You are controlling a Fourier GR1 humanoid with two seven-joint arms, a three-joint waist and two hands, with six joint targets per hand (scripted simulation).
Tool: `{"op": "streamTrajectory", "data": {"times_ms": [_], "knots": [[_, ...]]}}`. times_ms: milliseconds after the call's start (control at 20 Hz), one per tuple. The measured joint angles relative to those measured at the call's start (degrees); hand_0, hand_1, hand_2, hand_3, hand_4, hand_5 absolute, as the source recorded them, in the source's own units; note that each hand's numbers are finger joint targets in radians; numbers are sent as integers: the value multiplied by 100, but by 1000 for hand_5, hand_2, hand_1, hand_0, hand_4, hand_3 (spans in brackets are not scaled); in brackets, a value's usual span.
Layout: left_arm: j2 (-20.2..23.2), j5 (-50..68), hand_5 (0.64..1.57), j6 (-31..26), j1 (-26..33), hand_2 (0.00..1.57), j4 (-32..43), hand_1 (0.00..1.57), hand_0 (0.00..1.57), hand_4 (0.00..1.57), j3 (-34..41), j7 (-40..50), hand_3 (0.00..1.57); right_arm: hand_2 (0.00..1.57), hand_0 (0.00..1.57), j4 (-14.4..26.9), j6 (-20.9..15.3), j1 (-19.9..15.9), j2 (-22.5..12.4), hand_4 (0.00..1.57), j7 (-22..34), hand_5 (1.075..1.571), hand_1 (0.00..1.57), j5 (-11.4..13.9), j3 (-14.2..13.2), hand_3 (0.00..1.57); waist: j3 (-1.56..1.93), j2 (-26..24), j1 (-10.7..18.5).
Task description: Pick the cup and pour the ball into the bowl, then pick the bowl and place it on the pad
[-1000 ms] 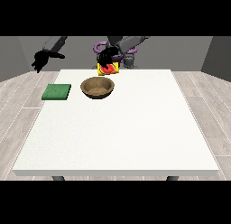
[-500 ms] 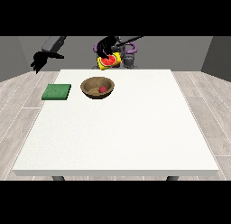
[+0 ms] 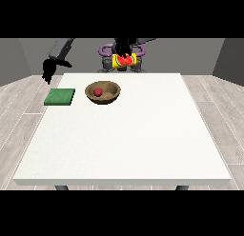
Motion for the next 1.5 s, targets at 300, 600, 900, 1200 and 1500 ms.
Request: {"op": "streamTrajectory", "data": {"times_ms": [300,600,900,1200,1500], "knots": [[260,1412,1554,788,533,1571,-481,1270,1270,971,1236,-481,1571,0,0,-86,-297,-215,-4,298,114,1559,0,-152,-177,0,-10,355,479],[48,3300,1540,909,875,932,-775,959,959,862,2310,-1330,634,0,0,-249,-577,-411,283,358,53,1569,0,-249,-221,0,-15,922,628],[-142,5045,1545,978,1054,0,-746,0,0,0,3038,-2163,0,0,0,-534,-683,-744,594,373,182,1564,0,-247,-38,0,-13,1473,312],[-100,6141,1523,784,1445,0,-301,0,0,0,3509,-3016,0,0,0,-817,-925,-716,1102,20,350,1540,0,-42,380,0,-1,1445,-87],[-96,6421,1537,603,1603,0,-194,0,0,0,3567,-3116,0,0,0,-602,-967,-600,1232,93,328,1540,0,25,517,0,9,1137,-167]]}}
